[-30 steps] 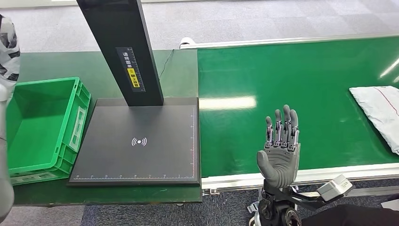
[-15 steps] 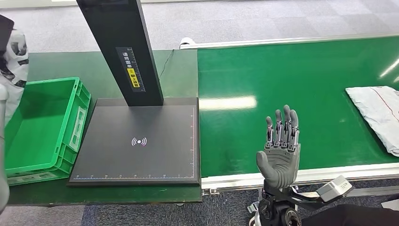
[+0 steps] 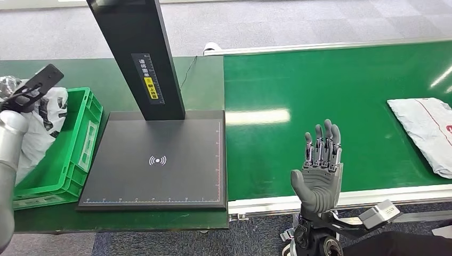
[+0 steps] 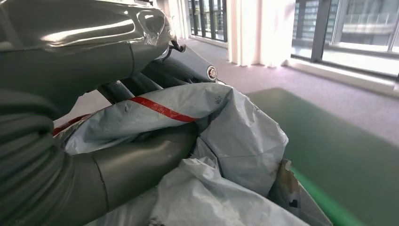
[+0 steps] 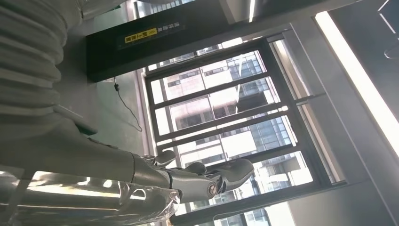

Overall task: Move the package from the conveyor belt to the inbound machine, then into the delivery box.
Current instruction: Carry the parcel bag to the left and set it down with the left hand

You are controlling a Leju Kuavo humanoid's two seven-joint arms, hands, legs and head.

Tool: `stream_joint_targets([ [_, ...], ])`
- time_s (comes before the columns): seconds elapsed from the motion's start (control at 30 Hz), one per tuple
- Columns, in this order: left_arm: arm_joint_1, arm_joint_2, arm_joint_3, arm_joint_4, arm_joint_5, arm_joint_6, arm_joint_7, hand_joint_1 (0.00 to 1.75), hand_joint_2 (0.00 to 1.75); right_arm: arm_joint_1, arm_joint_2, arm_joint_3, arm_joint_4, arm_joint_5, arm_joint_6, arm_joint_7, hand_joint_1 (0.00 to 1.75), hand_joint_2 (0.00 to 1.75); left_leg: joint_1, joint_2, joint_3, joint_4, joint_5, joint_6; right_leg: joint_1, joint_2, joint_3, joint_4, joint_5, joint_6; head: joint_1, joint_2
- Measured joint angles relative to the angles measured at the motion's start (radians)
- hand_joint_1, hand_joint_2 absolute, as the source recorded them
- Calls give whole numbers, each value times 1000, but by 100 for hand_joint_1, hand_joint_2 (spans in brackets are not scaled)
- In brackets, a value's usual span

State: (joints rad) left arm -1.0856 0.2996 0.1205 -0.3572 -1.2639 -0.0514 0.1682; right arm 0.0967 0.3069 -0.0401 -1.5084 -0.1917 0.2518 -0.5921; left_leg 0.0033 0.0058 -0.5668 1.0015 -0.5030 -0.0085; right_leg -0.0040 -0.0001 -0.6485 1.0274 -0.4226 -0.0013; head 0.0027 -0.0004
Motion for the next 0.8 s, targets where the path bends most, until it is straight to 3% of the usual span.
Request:
stream_joint_targets([
  [0.1,9,-4,0,12,-13,-22,5,7,175,-4,1,0,0,0,-3,2,0,175,0,0,0,0,0,0,0,0,0,0,0,0,0,0],
  [0.13,10,-5,0,15,-17,-24,9,0,175,-4,2,0,0,0,-3,2,0,175,0,0,0,0,0,0,0,0,0,0,0,0,0,0],
  [0.33,16,-9,14,19,-22,-20,21,0,175,-4,2,0,0,-1,-2,4,0,175,0,0,0,0,0,0,0,0,0,0,0,0,0,0],
  [0.43,16,-10,39,19,3,-1,-16,0,175,-5,2,-2,0,0,-1,7,0,175,0,0,0,0,0,0,0,0,0,0,0,0,0,0],
  [0.57,25,-13,103,4,105,117,-143,0,175,-4,2,-6,0,1,-1,7,0,175,0,0,0,0,0,0,0,0,0,0,0,0,0,0],
  [0.7,57,-22,201,-58,274,295,-332,0,175,-4,2,-7,0,1,-2,7,0,175,0,0,0,0,0,0,0,0,0,0,0,0,0,0],
  [0.8,86,-28,265,-122,405,375,-447,0,175,-4,2,-5,2,1,-8,7,0,175,0,0,0,0,0,0,0,0,0,0,0,0,0,0],
])
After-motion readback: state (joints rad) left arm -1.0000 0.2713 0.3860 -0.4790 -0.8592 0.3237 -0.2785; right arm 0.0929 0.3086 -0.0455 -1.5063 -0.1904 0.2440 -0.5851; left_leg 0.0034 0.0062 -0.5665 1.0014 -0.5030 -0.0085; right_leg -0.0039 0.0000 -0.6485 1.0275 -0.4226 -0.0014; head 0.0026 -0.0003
